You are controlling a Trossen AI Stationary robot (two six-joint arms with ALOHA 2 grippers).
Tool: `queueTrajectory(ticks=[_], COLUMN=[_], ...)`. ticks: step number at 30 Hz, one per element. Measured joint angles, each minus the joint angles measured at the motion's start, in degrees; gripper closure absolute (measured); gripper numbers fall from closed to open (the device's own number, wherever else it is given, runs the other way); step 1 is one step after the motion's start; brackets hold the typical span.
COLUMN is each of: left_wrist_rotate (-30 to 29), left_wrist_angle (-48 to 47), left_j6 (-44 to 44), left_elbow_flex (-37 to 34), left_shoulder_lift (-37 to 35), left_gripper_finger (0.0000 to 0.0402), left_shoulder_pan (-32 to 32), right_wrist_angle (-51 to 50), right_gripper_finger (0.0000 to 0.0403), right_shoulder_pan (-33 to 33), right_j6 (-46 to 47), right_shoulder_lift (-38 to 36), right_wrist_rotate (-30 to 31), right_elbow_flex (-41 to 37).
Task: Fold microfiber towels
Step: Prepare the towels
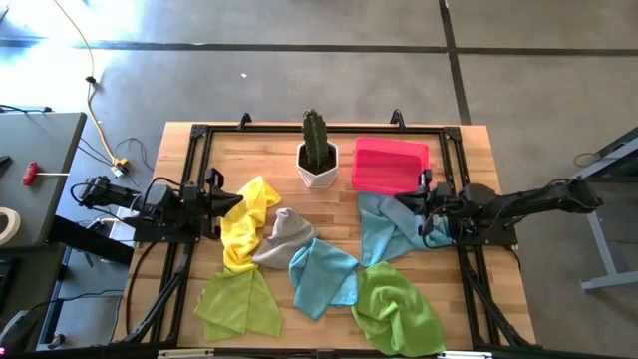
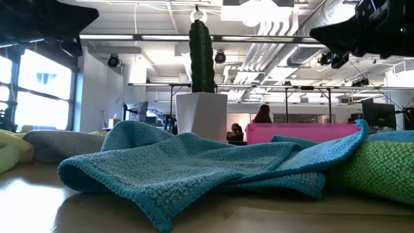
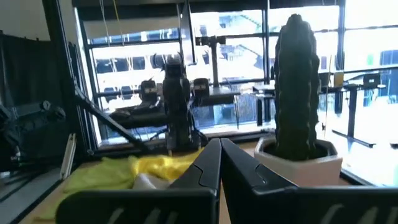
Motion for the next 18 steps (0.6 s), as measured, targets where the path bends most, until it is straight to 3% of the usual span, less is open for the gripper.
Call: queueTrajectory(ticks=[6,10,13,18], left_wrist_rotate=[-0.08,-0.47,-1.27,-2.4], left_wrist_angle=[5.19,5.58,5.56,5.41], left_j6=[-0.05,-0.42,-1.76,-4.4], left_elbow_flex=[0.02,1.72,3.41,7.36], left_shoulder_lift=[4.21,9.12,14.5,26.45], left_gripper_finger=[0.0401,0.0401,0.0401,0.0401], left_shoulder_pan=[0.0,0.0,0.0,0.0], right_wrist_angle=[-3.91,-5.54,-5.5,-5.52], right_gripper_finger=[0.0402,0.0402,0.0402,0.0402], right_shoulder_pan=[0.0,0.0,0.0,0.02], right_j6=[-3.58,-3.32,-3.16,2.64], right_shoulder_lift=[5.93,10.97,14.27,19.68], right_wrist_rotate=[0.68,5.05,9.19,10.16], right_elbow_flex=[7.46,11.9,14.05,16.14])
